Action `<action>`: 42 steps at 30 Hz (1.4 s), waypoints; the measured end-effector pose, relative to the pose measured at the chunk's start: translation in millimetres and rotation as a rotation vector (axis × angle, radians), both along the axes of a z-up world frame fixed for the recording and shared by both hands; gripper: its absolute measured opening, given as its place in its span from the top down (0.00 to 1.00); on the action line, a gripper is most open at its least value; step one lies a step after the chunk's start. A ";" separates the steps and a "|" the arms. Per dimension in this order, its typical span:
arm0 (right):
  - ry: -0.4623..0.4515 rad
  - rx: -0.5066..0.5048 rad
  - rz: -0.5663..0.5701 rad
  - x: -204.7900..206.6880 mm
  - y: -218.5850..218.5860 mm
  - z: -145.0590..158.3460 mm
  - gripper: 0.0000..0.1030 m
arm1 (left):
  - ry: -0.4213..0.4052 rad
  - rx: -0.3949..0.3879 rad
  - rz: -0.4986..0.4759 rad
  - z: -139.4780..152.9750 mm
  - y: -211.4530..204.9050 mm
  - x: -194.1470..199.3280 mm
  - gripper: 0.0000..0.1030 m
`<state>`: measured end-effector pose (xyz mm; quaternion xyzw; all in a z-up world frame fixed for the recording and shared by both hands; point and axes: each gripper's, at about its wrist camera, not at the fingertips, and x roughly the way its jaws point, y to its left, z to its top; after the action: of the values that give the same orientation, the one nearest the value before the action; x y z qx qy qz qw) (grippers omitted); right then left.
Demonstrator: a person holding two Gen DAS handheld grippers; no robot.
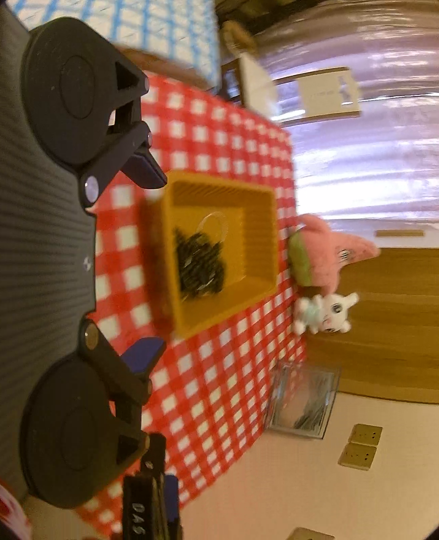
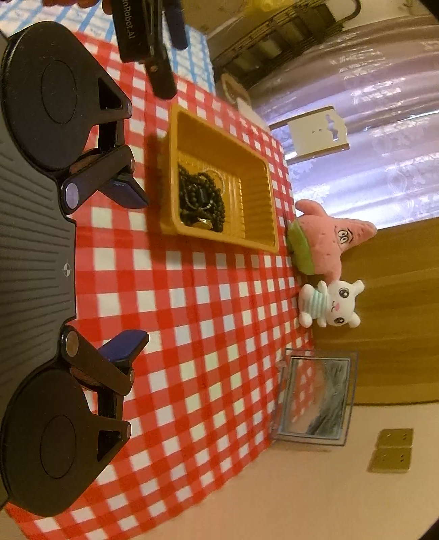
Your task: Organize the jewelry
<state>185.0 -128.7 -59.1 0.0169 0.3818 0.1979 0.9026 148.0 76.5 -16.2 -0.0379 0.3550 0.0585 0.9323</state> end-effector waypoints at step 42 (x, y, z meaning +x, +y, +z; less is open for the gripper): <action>0.042 0.007 0.025 -134.7 -80.8 23.1 0.24 | 0.044 -0.007 0.005 16.0 -100.4 -135.5 0.10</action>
<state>50.3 -209.5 -36.0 0.0192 0.4004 0.2102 0.8917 12.5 -23.9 -0.3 -0.0406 0.3755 0.0607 0.9240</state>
